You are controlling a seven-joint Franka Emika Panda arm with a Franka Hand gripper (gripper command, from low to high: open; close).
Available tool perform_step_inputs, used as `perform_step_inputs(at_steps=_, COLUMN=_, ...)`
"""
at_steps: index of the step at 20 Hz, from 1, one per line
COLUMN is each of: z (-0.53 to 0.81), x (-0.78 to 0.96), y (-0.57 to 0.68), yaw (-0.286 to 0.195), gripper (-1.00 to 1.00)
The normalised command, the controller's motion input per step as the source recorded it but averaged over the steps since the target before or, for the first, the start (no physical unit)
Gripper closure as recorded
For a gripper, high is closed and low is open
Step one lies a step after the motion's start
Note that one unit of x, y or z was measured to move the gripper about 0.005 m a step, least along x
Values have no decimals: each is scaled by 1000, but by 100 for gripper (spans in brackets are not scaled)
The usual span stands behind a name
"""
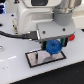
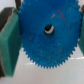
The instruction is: Insert the blue gear onto the right peg, followed by the red gear
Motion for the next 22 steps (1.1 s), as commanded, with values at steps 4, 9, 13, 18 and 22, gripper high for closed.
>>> perform_step_inputs(at_steps=4, z=-113, x=111, y=-1, yaw=0, gripper=100)
perform_step_inputs(at_steps=9, z=-281, x=127, y=18, yaw=0, gripper=100)
perform_step_inputs(at_steps=13, z=-194, x=186, y=26, yaw=0, gripper=100)
perform_step_inputs(at_steps=18, z=-66, x=93, y=134, yaw=0, gripper=-100)
perform_step_inputs(at_steps=22, z=205, x=-6, y=112, yaw=0, gripper=-100)
